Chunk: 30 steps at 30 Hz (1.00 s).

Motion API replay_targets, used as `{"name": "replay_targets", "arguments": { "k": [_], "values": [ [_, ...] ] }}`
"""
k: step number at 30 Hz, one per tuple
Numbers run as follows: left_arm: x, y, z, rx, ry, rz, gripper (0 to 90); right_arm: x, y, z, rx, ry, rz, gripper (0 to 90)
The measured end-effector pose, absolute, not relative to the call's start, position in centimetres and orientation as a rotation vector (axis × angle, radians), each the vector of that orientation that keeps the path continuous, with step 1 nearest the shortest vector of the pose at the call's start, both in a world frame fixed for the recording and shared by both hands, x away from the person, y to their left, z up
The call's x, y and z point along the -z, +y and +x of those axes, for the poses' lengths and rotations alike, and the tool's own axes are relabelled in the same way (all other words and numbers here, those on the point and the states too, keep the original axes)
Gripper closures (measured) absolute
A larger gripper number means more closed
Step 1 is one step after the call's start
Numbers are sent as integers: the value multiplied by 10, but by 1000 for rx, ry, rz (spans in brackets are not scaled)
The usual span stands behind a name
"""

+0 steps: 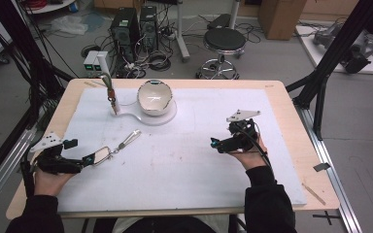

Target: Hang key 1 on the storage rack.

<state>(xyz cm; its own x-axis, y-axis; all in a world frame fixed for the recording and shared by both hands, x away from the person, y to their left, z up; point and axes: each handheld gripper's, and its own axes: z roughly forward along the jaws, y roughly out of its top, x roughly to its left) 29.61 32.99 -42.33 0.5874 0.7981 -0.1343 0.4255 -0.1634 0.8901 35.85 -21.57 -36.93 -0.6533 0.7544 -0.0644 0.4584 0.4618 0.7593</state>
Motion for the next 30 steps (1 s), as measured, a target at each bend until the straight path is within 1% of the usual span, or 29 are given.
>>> {"name": "replay_targets", "arguments": {
  "k": [11,30],
  "values": [
    [423,330,296,-453,1002,1791,17,385,-226,348,-1019,2336,1036,6],
    [424,329,296,-451,1005,1795,17,400,-246,333,-1032,2317,1075,7]
  ]
}}
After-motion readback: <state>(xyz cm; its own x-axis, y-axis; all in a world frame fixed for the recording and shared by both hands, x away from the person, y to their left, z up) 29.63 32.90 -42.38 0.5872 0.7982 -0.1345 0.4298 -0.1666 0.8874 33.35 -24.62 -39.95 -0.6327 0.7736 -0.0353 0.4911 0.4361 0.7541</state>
